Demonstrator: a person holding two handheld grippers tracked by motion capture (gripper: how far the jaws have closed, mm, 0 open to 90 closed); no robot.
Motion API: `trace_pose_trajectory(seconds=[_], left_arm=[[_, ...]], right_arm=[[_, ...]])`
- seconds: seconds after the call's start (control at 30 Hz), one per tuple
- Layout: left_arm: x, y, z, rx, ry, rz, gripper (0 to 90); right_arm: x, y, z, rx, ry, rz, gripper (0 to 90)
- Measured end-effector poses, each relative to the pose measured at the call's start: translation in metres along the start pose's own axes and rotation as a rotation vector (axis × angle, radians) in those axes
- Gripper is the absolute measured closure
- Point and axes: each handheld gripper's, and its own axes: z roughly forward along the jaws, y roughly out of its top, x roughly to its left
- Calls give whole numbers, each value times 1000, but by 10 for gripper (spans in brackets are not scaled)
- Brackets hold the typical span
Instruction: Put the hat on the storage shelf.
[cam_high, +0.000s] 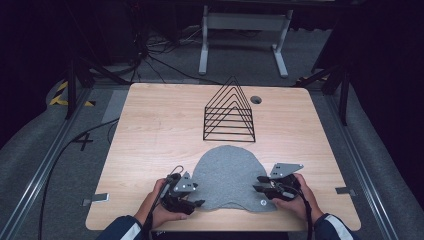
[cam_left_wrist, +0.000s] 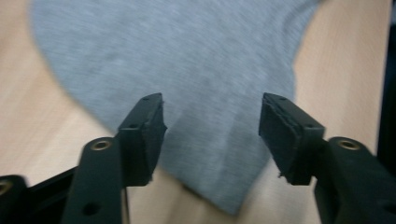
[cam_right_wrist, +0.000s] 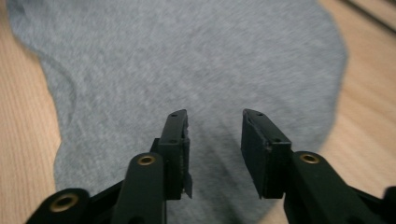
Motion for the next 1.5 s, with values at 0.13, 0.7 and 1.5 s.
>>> trace_pose_trajectory(seconds=[0.13, 0.7, 1.5], left_arm=[[22, 6, -4, -20, 66, -55, 296], [84, 26, 35, 62, 62, -111, 199], [61, 33, 40, 56, 24, -76, 625]], right_arm=[[-17, 7, -6, -12, -48, 52, 488], [-42, 38, 38, 75, -136, 137, 247], [-35, 35, 40, 57, -31, 124, 748]])
